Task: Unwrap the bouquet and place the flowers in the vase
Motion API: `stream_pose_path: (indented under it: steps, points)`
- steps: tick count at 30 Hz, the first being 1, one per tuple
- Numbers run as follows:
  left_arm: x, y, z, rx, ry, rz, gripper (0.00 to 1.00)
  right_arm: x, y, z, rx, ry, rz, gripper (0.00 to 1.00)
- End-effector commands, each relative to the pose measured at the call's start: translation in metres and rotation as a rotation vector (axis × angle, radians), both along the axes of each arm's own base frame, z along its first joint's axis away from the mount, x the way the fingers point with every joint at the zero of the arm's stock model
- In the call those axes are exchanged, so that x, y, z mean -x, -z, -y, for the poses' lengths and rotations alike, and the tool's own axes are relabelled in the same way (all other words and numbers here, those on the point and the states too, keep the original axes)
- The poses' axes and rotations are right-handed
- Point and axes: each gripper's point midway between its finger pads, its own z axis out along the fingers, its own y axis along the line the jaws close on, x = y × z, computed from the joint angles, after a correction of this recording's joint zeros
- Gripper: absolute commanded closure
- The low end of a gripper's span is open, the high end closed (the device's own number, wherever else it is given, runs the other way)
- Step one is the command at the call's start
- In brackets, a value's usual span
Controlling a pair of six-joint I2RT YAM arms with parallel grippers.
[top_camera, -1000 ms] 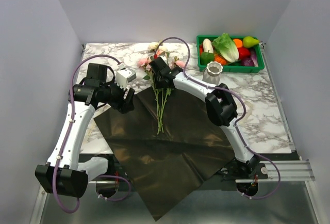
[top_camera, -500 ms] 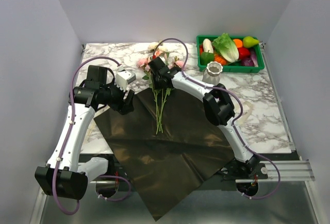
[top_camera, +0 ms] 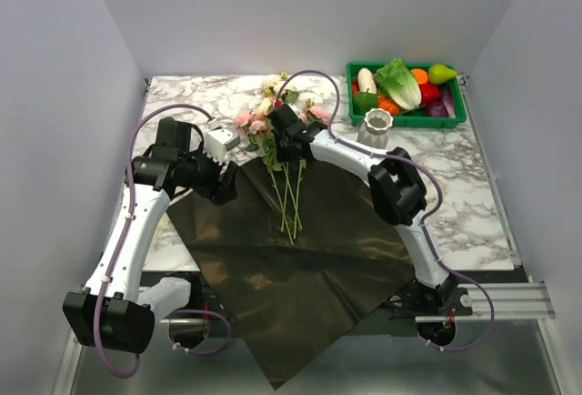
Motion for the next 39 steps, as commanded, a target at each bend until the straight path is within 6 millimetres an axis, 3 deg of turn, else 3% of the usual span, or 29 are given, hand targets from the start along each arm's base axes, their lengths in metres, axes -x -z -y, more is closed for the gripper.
stream_pose_path:
  steps: [1, 8, 11, 12, 14, 17, 19, 20, 21, 26, 29, 33, 39]
  points:
    - [-0.005, -0.005, -0.002, 0.0, -0.027, 0.031, 0.26, -0.002, -0.097, -0.019, -0.181, -0.012, 0.175, 0.96]
    - [-0.005, -0.006, -0.003, 0.0, -0.033, 0.032, 0.26, 0.014, -0.184, -0.022, -0.338, -0.054, 0.329, 0.96]
    - [-0.004, -0.005, -0.003, 0.001, -0.033, 0.031, 0.26, 0.022, -0.231, -0.019, -0.421, -0.088, 0.448, 0.97]
    - [-0.004, -0.005, -0.002, 0.003, -0.031, 0.03, 0.26, 0.023, -0.258, -0.013, -0.457, -0.088, 0.512, 0.98]
    - [-0.003, -0.006, -0.002, 0.006, -0.027, 0.031, 0.26, 0.024, -0.287, -0.003, -0.47, -0.077, 0.584, 0.99]
    - [-0.002, -0.009, 0.0, 0.015, -0.023, 0.031, 0.26, 0.025, -0.342, 0.029, -0.456, -0.019, 0.765, 0.99]
    - [-0.003, -0.012, 0.001, 0.022, -0.018, 0.034, 0.26, 0.025, -0.382, 0.067, -0.409, 0.087, 0.909, 0.99]
    - [-0.003, -0.013, 0.001, 0.024, -0.018, 0.033, 0.26, 0.026, -0.386, 0.08, -0.375, 0.117, 0.948, 0.99]
    - [-0.003, -0.014, 0.002, 0.027, -0.015, 0.034, 0.26, 0.024, -0.406, 0.103, -0.328, 0.195, 1.048, 0.99]
    - [-0.004, -0.017, 0.006, 0.048, -0.007, 0.042, 0.26, 0.033, -0.449, 0.185, -0.211, 0.388, 1.247, 0.99]
    - [-0.005, -0.019, 0.008, 0.061, -0.006, 0.042, 0.26, 0.035, -0.463, 0.214, -0.166, 0.442, 1.302, 0.99]
    - [-0.004, -0.014, 0.01, 0.072, -0.004, 0.027, 0.26, 0.042, -0.48, 0.245, -0.122, 0.506, 1.361, 0.99]
    - [0.0, -0.008, 0.007, 0.062, -0.007, 0.031, 0.26, 0.041, -0.476, 0.273, -0.069, 0.554, 1.374, 0.99]
